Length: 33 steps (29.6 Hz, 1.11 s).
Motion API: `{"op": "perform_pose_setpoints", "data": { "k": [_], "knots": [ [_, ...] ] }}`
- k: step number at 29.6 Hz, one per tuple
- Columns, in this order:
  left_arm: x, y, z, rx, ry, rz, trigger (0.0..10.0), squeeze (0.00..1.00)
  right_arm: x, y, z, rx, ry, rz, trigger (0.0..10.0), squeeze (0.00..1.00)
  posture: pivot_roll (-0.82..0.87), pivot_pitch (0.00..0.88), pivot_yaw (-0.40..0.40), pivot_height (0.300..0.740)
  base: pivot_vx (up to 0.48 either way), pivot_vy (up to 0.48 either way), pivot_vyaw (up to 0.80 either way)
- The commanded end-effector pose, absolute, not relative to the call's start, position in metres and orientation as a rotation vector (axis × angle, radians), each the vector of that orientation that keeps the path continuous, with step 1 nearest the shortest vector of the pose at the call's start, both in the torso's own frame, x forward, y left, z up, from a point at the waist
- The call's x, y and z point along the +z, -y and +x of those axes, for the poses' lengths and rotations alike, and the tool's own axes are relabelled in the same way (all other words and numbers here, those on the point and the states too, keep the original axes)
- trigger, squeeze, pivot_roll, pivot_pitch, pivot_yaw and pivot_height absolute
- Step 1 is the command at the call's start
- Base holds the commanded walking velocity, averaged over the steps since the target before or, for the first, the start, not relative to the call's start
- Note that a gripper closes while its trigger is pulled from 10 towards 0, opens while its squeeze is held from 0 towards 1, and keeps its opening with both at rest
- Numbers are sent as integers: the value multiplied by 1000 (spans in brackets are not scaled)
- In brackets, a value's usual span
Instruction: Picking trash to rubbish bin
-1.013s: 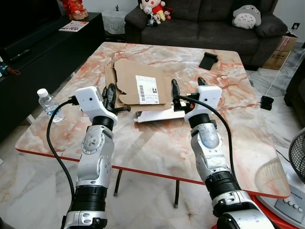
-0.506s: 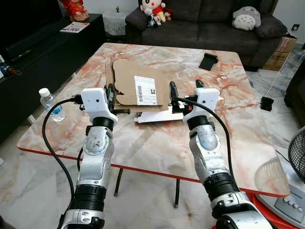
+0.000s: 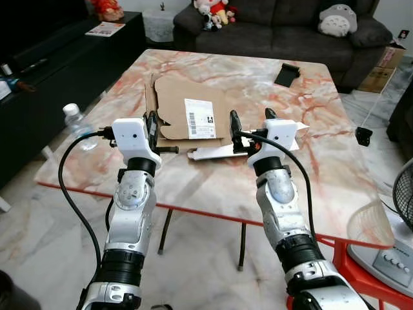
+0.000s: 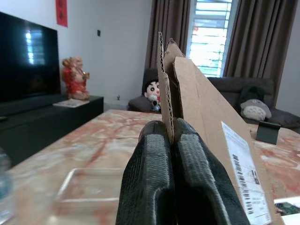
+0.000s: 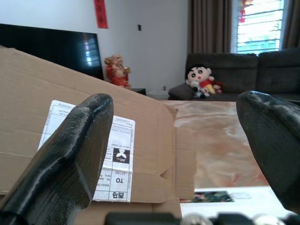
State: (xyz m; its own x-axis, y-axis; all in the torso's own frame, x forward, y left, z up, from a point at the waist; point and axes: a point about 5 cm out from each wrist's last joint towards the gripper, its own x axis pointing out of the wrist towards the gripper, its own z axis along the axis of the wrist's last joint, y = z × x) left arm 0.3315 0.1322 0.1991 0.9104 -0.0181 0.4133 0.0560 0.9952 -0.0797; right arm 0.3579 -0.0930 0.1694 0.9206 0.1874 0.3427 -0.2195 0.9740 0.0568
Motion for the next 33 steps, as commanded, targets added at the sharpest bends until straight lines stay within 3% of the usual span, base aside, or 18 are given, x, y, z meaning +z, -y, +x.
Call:
{"op": "perform_pose_setpoints", "data": {
  "k": [1,7,24,33],
  "knots": [
    [199,-128,332,-57,430,-68,10000,0,169,93,357,213,341,92,10000,0,-6,0,4,740,-266,0,0],
    [198,-128,331,-65,426,-66,10000,0,168,94,357,209,338,91,10000,0,-8,0,6,740,-243,0,0],
    [195,-133,331,-61,414,-65,10000,0,165,95,357,203,326,94,10000,0,-2,0,4,740,0,0,0],
    [173,-163,319,-1,308,-47,10000,0,128,115,353,159,167,123,10000,0,11,24,0,740,0,0,0]
  ]
}}
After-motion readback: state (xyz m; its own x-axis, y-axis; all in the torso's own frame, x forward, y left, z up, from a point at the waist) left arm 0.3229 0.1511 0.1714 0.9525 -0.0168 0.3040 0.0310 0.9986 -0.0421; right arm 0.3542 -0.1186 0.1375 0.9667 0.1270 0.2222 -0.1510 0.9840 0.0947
